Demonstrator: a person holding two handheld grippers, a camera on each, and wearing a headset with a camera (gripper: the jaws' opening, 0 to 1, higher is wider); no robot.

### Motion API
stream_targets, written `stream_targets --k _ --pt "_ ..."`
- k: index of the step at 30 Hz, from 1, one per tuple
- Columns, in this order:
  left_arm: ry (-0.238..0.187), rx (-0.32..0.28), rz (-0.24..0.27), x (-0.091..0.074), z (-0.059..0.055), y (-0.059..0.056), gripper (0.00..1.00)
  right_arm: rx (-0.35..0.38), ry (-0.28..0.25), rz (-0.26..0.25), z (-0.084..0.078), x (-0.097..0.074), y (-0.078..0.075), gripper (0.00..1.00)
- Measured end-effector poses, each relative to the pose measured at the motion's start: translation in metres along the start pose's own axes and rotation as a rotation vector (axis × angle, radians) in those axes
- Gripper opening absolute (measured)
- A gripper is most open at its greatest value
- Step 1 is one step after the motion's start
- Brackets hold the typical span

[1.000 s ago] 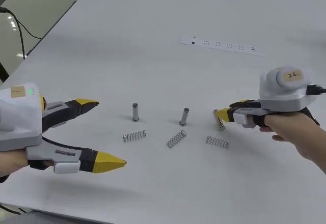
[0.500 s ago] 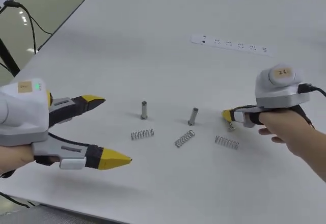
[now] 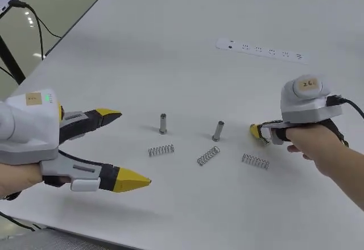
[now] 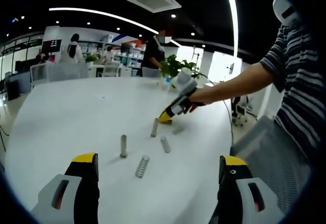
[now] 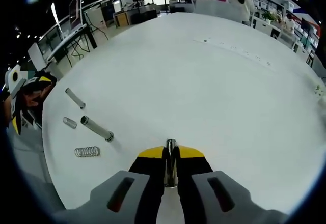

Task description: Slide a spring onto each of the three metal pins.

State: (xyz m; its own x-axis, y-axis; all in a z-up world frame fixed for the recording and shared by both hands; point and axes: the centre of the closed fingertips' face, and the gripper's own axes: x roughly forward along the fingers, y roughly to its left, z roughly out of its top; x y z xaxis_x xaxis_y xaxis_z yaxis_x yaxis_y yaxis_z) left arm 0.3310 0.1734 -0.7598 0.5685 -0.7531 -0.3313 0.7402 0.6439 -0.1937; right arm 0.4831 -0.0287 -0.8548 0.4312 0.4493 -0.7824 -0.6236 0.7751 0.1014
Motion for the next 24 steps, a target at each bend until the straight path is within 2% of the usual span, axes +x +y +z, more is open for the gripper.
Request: stream_targets --k 4,11,13,24 --pt "0.000 -0.002 0.003 -0.001 0.000 0.001 0.95 0.044 -0.040 0.018 0.002 -0.007 0.000 0.05" --pt "0.000 0.001 0.000 0.001 0.002 0.000 0.95 0.035 -0.120 0.041 0.007 -0.025 0.004 0.05" --pt "0.001 0.003 -0.002 0.002 0.003 -0.001 0.95 0.014 -0.149 0.051 0.010 -0.028 0.007 0.05" --pt "0.001 0.008 -0.015 0.005 0.007 -0.006 0.95 -0.029 -0.194 0.052 0.010 -0.036 0.009 0.05"
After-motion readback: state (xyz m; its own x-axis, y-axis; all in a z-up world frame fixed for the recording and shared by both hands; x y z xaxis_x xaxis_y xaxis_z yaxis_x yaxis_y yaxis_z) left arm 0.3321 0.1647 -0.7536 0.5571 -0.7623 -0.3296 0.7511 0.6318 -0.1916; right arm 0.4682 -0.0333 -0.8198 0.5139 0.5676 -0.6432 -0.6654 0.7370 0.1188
